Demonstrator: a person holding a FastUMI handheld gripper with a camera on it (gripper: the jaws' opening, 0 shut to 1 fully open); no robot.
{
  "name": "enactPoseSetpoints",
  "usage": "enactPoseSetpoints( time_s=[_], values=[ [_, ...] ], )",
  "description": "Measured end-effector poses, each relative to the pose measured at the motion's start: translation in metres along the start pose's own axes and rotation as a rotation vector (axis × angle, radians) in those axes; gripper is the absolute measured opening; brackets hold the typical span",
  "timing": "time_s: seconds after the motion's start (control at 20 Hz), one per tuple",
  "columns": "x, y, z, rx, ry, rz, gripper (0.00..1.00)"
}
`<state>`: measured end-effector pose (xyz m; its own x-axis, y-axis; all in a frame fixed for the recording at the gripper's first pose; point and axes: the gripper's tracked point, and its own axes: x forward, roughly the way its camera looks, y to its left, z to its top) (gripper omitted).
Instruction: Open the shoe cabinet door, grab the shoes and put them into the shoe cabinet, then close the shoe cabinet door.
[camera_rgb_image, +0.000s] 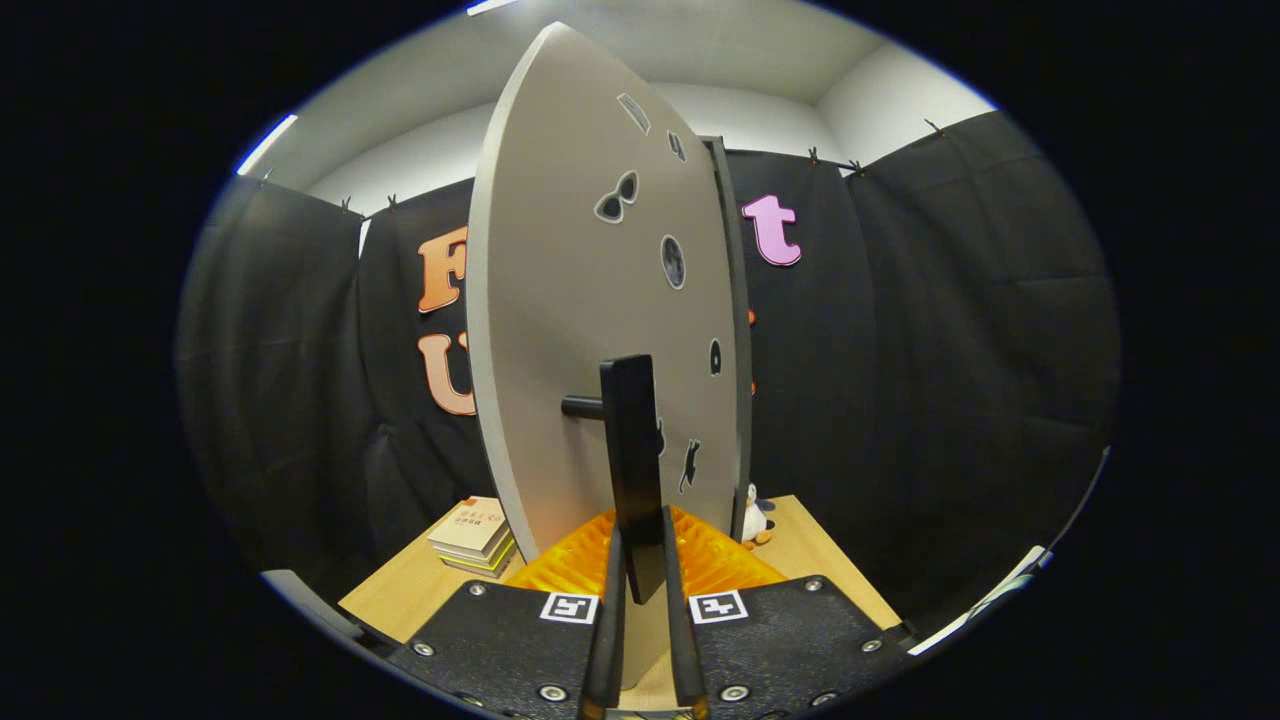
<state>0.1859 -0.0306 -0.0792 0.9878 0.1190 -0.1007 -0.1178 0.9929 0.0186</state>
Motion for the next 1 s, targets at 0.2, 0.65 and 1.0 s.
enactPoseSetpoints(
  time_s=[0.2, 0.65, 1.0],
  values=[
    [-0.005, -0.038, 0.0, 0.013, -0.005, -0.024, 0.19],
    [-0.005, -0.117, -0.004, 0.084, 0.011, -0.039, 0.09],
    [-0.009, -0.143, -0.006, 0.084, 0.029, 0.035, 0.09]
  ],
)
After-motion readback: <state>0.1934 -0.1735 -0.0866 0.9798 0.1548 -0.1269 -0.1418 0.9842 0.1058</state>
